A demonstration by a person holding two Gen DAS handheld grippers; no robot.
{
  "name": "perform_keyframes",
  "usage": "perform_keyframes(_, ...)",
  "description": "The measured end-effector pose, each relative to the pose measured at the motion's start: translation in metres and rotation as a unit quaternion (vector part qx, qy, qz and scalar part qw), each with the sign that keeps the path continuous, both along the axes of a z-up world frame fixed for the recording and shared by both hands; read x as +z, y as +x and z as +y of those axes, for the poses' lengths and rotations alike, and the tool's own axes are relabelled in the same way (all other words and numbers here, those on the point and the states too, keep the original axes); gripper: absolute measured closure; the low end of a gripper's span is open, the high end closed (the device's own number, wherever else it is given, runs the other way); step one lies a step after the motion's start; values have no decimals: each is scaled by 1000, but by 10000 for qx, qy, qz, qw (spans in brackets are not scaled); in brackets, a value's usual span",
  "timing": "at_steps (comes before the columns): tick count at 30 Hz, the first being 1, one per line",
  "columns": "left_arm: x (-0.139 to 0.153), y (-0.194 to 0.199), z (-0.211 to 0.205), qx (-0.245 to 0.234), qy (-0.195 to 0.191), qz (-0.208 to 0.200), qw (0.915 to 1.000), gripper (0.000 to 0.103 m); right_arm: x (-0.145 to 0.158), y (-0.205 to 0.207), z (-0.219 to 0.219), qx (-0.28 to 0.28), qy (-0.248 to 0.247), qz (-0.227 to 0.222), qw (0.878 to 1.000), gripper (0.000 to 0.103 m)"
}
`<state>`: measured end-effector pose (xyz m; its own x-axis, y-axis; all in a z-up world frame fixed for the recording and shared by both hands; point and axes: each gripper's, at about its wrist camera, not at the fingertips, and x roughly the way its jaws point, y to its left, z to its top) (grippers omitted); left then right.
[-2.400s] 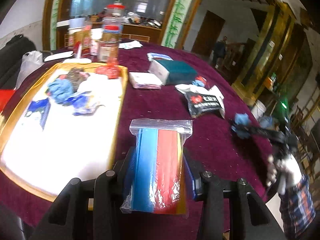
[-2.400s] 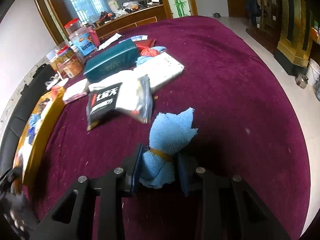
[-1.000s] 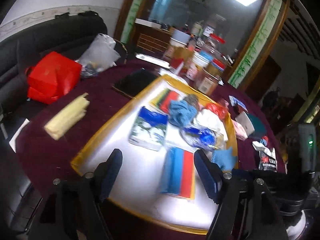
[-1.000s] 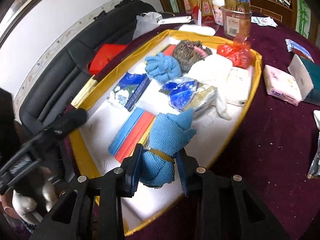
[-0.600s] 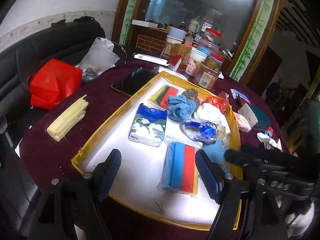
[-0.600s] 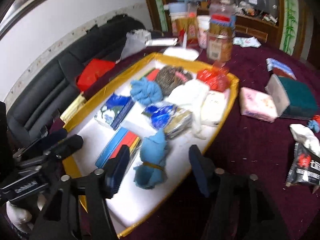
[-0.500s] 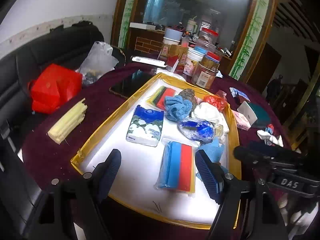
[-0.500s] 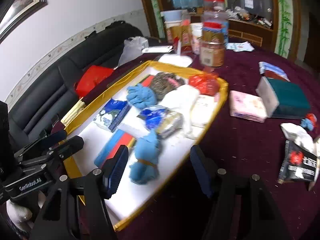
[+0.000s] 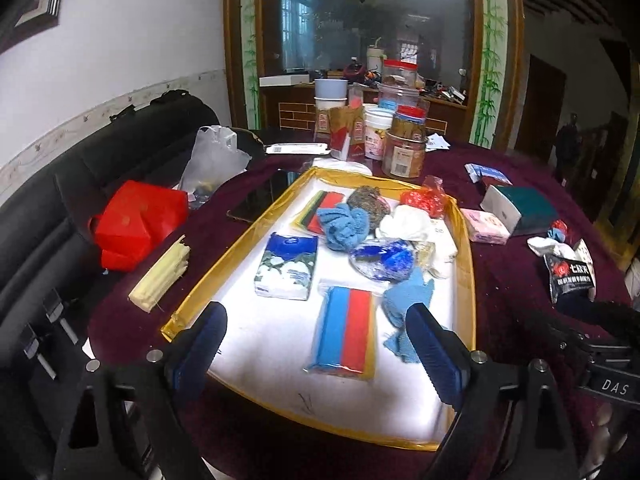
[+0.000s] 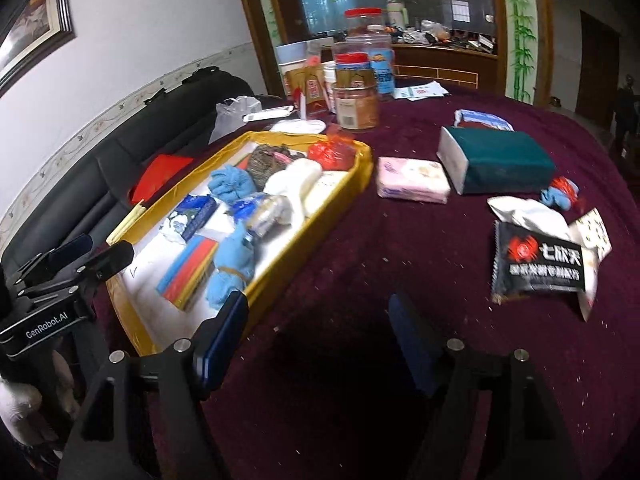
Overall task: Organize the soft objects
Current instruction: 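Release striped packet in tray with left tool while right tool drops blue towel, then grasp pink tissue packet with left tool while right tool grasps clear plastic bag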
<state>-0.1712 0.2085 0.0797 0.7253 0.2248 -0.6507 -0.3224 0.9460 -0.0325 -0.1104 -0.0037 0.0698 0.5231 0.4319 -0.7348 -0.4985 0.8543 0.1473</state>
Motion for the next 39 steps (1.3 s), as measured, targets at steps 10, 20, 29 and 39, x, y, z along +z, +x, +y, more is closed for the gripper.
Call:
perform_keyframes(10, 2, -1, -28, -222, 223, 92, 9995, 9, -5, -10, -24, -156, 99, 58, 9998, 30)
perform_keyframes(20, 2, -2, -40, -330, 264, 150, 9990, 9, -10, -14, -30, -193, 119, 120, 9997, 30)
perform_keyframes(29, -1, 1, -47, -460, 226, 233, 9984, 9, -15, -7, -57, -419, 210, 143, 9988, 30)
perform_keyframes(39, -12, 31, -69, -1677, -1187, 595, 9768, 9, -1, 51, -176, -1988, 836, 4, 9765, 30)
